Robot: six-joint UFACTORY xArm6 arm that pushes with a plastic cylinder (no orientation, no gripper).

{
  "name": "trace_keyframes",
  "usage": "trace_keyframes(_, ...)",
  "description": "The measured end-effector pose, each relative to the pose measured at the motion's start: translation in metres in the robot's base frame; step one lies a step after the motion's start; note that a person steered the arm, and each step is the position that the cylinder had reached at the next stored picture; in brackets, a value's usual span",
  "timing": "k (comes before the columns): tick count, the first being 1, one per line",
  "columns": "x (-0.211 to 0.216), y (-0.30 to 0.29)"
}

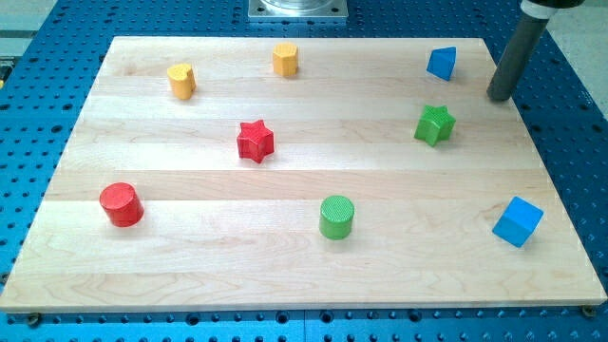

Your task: Place the red circle at the bottom of the red star

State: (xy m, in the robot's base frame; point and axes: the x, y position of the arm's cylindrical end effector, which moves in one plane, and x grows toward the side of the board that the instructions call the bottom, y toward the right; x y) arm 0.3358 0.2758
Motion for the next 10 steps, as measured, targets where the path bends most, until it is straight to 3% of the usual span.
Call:
trace_keyframes(1,0.055,-0.032)
trace_keyframes(3,0.061,-0.059)
trace_keyframes(5,-0.024,-0.109)
trace_keyframes(7,0.05,-0.278)
trace_keyframes(10,0.068,-0.322)
